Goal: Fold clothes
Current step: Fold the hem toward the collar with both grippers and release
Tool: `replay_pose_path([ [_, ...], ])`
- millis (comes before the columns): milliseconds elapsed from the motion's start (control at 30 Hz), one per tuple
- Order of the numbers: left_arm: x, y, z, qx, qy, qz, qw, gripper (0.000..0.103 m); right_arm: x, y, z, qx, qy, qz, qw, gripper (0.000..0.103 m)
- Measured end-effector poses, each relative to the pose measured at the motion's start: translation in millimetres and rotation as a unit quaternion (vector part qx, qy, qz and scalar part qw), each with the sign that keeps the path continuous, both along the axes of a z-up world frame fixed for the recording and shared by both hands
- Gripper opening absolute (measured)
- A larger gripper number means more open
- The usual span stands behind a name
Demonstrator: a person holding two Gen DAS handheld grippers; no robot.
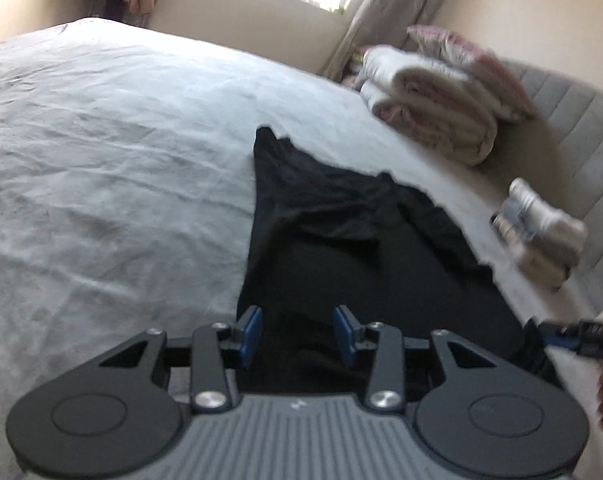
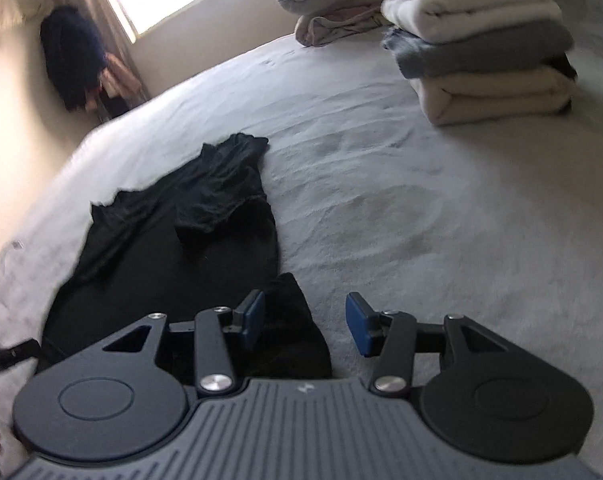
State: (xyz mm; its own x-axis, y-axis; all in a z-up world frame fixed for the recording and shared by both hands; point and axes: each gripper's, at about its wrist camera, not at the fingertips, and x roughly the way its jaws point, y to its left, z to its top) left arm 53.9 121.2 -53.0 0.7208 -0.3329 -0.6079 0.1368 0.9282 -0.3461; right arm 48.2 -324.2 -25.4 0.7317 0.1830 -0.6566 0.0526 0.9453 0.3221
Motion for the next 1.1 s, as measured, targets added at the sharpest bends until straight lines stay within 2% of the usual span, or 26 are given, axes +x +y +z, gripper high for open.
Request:
replay_pose_path([
  [100,0.1,-1.3,-5.1,0.003,0.000,0.003,1.0000,0.038,3.0,12.1,-3.0,-0.048,0.006,0.006,0.999,0.050],
  [167,1.9,-3.0,-4.6,0.003,-0.002,0.002,1.0000,0.034,5.6,18.5,-7.8,-0.071,0.006,0.010,0.997,0.048],
  [200,2.2,-3.1,-4.4,0.000,-0.003,0.002,1.0000,0.028,5.9,22.0,-8.4,-0.082,0.004,0.011,0.997,0.040],
  [233,1.3,-3.1,-3.9,0.000,-0.003,0.003,1.0000,0.022,5.8,25.0,-8.5,-0.092,0.002,0.014,0.996,0.019],
  [267,0.4,-2.9,-3.1,0.000,-0.003,0.002,1.0000,0.018,5.7,27.9,-8.6,-0.103,0.001,0.017,0.995,0.007],
  [300,0.3,-2.6,-2.5,-0.002,-0.002,0.003,1.0000,0.011,5.6,30.9,-8.6,-0.113,-0.001,0.020,0.993,0.004],
  [400,-1.9,0.9,1.3,-0.019,-0.007,0.007,0.9998,0.004,1.9,36.8,-5.5,-0.137,-0.011,0.019,0.990,0.002],
  [600,-11.0,0.7,12.4,-0.025,-0.030,-0.002,0.9992,0.003,-10.0,39.7,6.8,-0.157,-0.041,0.003,0.987,0.001],
  [867,-25.3,2.8,24.3,-0.041,-0.068,0.011,0.9968,0.002,-30.9,32.1,20.1,-0.155,-0.088,-0.027,0.984,0.001],
  [1000,-30.5,5.2,27.4,-0.046,-0.074,0.020,0.9960,0.002,-38.6,26.3,26.7,-0.150,-0.113,-0.034,0.982,0.001],
  [1100,-32.4,5.8,27.1,-0.044,-0.073,0.018,0.9962,0.002,-36.0,24.1,24.4,-0.135,-0.100,-0.013,0.986,0.001],
])
